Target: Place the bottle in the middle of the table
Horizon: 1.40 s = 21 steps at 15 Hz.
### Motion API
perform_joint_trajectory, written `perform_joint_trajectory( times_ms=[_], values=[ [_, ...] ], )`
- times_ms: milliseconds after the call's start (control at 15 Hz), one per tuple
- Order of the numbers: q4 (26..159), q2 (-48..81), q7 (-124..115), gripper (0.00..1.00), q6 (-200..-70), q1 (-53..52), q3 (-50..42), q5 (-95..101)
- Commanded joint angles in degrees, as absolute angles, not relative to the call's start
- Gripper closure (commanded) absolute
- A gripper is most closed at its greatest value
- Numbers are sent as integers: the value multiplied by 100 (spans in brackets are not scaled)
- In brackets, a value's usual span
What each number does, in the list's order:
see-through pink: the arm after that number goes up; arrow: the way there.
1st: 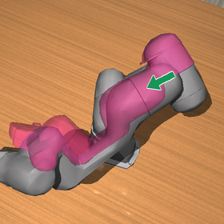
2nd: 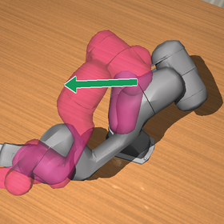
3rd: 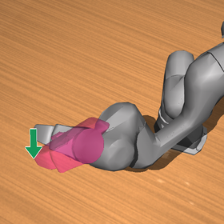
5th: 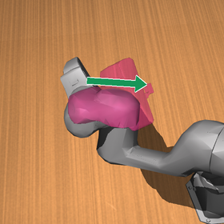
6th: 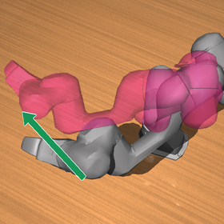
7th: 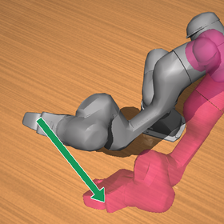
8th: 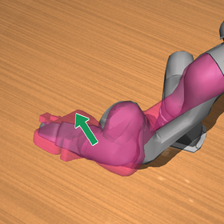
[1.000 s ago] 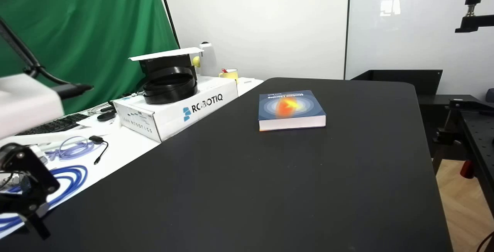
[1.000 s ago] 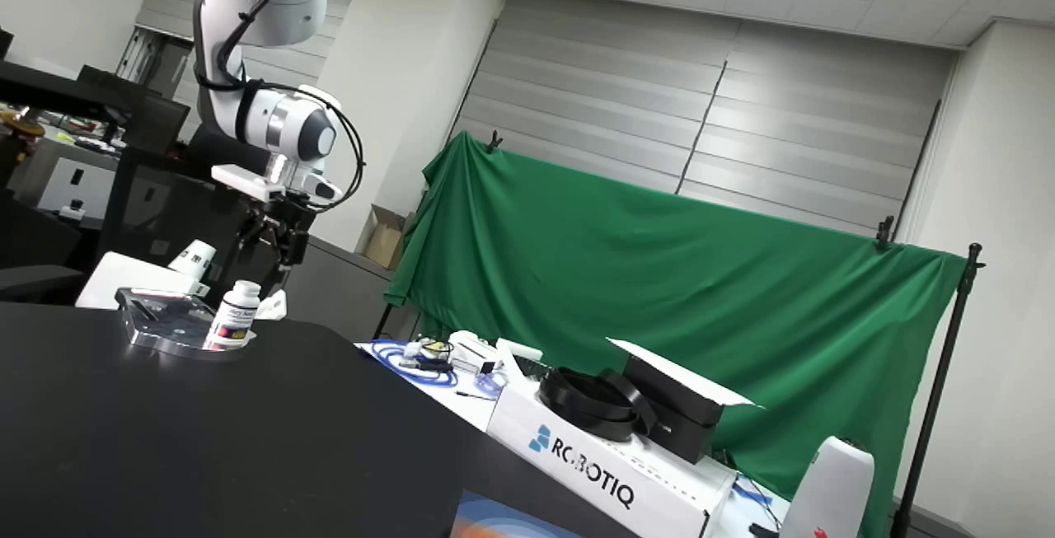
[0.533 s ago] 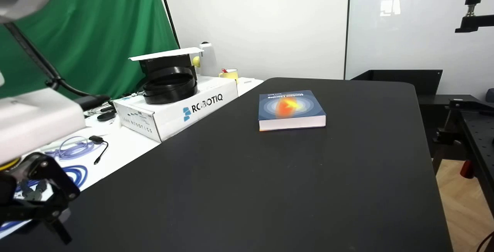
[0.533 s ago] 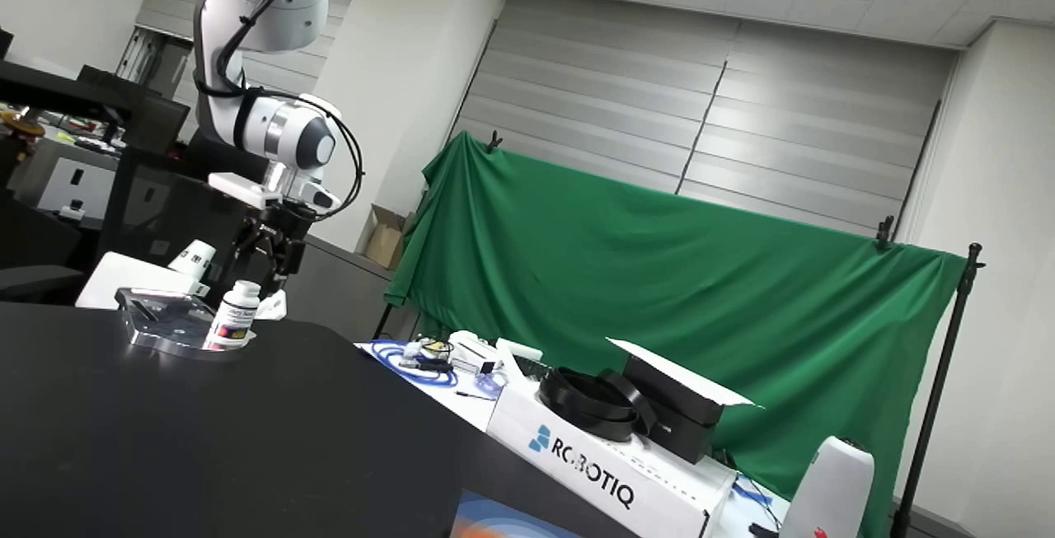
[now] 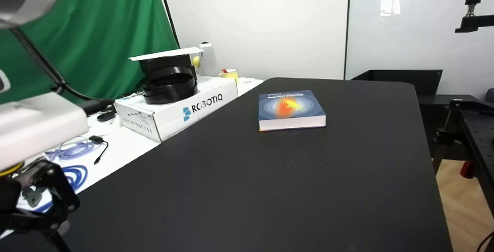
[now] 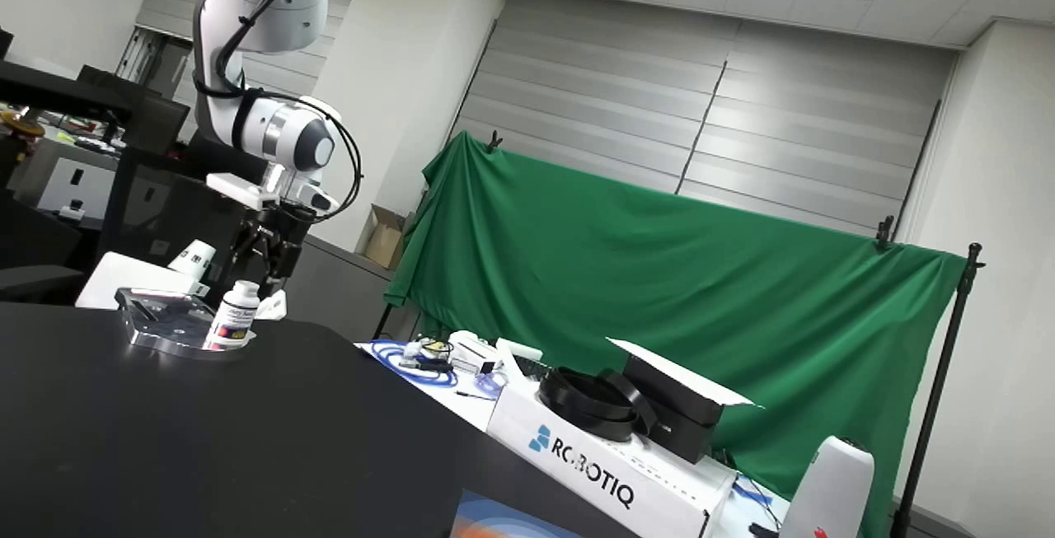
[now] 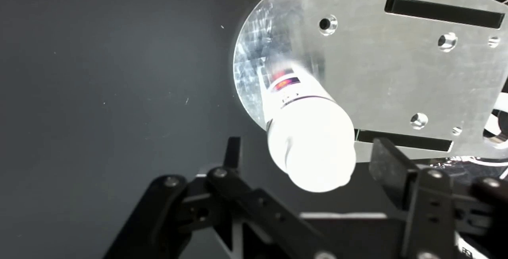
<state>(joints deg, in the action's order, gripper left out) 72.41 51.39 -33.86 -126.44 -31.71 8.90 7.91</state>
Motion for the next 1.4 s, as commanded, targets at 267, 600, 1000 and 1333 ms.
perform_joint_trajectory(
  times_ms=[267, 600, 1000, 1333],
  values=[
    [7417, 5033, -3557, 73, -12673, -3149, 856, 718],
    [7545, 4823, -3594, 81, -12743, -3146, 737, 802],
    [8030, 4087, -3790, 81, -12886, -3105, 153, 976],
    [8954, 3220, -4030, 81, -12947, -3000, -542, 1214]
  ],
)
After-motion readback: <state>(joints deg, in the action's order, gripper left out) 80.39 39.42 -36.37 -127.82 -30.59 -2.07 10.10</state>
